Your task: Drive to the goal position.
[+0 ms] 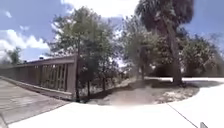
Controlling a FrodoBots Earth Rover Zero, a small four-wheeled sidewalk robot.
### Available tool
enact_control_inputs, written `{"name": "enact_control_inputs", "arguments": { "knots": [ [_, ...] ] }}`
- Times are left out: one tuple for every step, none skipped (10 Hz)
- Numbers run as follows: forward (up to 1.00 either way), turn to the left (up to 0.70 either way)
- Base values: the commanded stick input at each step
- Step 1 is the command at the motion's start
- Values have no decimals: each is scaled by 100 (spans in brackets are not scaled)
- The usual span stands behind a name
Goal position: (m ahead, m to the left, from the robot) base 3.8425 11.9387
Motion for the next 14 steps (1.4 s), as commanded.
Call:
{"name": "enact_control_inputs", "arguments": {
  "knots": [
    [0,45],
    [0,45],
    [0,45],
    [0,45],
    [0,45],
    [0,45],
    [0,45],
    [0,45],
    [0,45],
    [0,45],
    [0,45],
    [0,45],
    [0,45],
    [0,45]
  ]
}}
